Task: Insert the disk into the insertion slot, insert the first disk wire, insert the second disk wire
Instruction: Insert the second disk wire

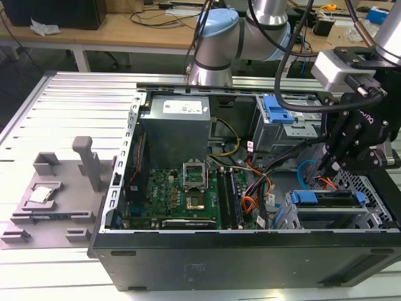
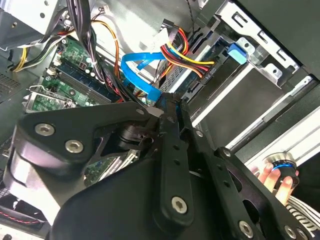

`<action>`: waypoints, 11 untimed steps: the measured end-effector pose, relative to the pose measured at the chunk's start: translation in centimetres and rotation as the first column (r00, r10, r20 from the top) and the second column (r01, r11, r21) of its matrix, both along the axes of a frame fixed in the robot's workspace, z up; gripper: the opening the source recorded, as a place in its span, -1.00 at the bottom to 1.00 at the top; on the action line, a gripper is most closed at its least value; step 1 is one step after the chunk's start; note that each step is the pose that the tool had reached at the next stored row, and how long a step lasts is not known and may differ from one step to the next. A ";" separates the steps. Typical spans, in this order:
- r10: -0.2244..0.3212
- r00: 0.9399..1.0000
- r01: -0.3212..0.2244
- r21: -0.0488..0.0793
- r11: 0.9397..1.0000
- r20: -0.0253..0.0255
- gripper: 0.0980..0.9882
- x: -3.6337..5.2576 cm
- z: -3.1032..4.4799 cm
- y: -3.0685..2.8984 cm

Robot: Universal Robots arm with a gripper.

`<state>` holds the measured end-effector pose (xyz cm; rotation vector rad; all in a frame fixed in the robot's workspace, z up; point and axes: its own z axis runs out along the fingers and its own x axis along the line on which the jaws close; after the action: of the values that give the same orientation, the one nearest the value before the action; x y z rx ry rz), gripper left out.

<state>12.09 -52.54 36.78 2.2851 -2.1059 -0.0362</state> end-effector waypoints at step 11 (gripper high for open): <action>0.001 1.000 -0.001 -0.001 1.000 0.000 -0.86 0.61 -0.02 -0.15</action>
<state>12.70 -52.69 36.76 2.2857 -2.1037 -0.0354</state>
